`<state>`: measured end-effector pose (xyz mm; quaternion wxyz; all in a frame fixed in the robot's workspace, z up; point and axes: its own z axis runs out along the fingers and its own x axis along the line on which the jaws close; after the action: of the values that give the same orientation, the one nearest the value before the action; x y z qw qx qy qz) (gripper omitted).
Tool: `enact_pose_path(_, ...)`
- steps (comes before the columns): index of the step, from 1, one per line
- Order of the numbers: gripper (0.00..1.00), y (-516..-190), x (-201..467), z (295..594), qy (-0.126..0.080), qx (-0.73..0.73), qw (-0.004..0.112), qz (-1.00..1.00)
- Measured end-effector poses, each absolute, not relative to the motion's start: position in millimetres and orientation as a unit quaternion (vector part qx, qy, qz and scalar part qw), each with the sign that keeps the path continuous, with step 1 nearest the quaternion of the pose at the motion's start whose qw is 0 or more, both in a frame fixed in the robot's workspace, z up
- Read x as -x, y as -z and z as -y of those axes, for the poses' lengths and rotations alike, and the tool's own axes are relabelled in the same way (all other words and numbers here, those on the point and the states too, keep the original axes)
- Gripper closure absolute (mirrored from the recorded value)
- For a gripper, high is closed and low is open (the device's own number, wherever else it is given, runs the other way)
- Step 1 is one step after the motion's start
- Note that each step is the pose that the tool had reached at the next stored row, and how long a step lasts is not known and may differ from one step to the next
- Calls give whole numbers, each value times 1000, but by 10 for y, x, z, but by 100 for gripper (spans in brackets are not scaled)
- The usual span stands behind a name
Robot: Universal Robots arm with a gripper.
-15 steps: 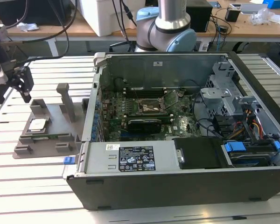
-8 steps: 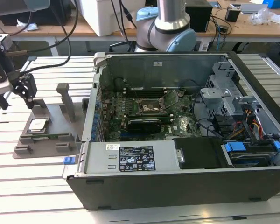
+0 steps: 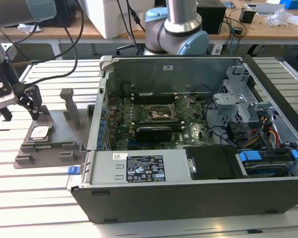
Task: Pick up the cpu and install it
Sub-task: 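Pick up the cpu and move it towards the insertion slot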
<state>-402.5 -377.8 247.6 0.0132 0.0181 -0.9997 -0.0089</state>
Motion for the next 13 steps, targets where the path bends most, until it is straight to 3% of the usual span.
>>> enact_pose_path(13, 28, -2267, 4025, 3778, 9, -18, 13, 1000)
